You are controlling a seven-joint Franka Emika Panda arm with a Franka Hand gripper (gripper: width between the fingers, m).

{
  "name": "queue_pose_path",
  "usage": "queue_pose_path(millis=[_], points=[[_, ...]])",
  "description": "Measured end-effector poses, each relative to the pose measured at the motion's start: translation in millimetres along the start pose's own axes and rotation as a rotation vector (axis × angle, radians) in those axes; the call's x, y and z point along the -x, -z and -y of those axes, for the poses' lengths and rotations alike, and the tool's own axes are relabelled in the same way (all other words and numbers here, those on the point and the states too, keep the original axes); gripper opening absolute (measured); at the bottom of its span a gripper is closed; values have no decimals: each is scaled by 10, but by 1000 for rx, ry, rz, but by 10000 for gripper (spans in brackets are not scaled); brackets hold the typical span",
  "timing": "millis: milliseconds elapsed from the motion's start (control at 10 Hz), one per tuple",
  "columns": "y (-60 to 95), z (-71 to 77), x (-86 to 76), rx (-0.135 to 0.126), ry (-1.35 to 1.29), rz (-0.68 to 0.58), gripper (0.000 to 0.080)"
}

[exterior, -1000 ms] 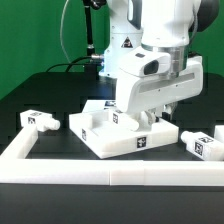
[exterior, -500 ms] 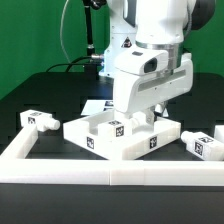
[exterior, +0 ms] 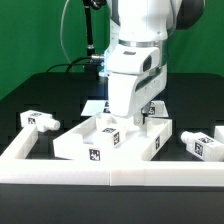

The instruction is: Assemble one leg

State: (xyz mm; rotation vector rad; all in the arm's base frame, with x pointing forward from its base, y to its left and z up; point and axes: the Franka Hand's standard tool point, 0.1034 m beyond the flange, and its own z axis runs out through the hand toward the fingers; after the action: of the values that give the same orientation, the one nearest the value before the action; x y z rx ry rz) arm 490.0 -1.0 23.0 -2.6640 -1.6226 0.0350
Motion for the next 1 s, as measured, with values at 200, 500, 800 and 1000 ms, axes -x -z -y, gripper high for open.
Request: queue_pose_path(millis=[200,500,800,1000], points=[[-9,-8,-3,3,85,9,55],[-52,14,-131,-28,194,33,55],[-77,-3,-130,-47,228,49,56],[-81,1,-128,-48,222,50,127]])
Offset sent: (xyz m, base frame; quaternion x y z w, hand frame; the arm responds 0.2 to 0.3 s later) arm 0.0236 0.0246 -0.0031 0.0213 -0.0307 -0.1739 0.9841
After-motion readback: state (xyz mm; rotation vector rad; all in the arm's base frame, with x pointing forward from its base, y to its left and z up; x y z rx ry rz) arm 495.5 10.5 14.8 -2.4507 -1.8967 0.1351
